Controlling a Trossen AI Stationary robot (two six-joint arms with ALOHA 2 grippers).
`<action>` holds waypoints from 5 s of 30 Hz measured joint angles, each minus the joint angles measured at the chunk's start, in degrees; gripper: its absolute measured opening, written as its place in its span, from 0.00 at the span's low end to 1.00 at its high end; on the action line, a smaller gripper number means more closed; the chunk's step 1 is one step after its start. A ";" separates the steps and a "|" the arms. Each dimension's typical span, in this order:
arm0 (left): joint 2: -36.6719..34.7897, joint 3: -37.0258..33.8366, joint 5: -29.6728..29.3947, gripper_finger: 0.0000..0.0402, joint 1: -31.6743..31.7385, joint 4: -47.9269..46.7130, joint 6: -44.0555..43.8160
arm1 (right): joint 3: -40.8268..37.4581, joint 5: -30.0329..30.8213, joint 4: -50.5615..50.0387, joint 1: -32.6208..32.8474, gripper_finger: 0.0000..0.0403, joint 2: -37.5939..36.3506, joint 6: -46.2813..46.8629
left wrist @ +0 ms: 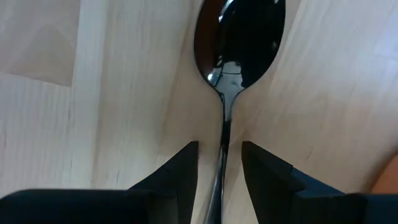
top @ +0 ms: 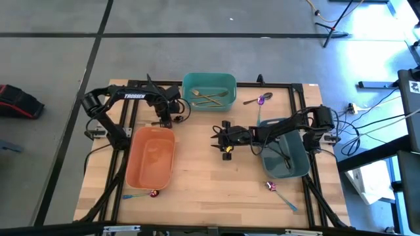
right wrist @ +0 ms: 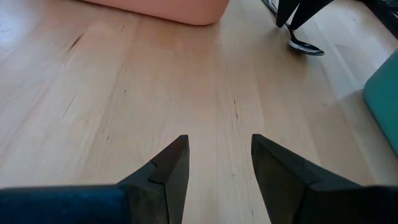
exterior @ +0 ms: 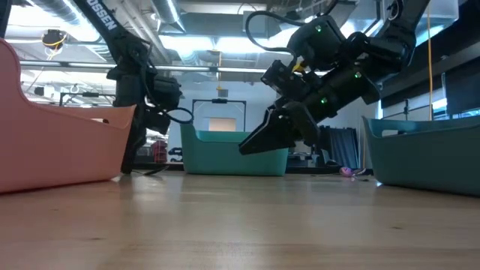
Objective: Sort silverware by color (type)
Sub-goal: Put the black spoon into the blue bin
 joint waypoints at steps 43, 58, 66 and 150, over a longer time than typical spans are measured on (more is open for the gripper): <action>-28.27 1.69 -19.55 0.03 -28.57 17.78 -18.59 | 0.04 16.58 -8.43 6.94 0.41 -10.12 2.38; -7.89 -8.90 -47.02 0.03 -58.62 72.51 -21.48 | -12.75 34.29 22.25 22.44 0.41 -16.22 2.64; 10.30 -0.84 -55.02 0.03 -61.94 83.55 -22.99 | -11.04 28.81 27.53 24.22 0.41 -15.50 7.48; 15.67 6.30 -45.29 0.31 -63.71 83.59 -23.02 | -3.85 18.02 -99.50 24.33 0.34 -52.63 74.64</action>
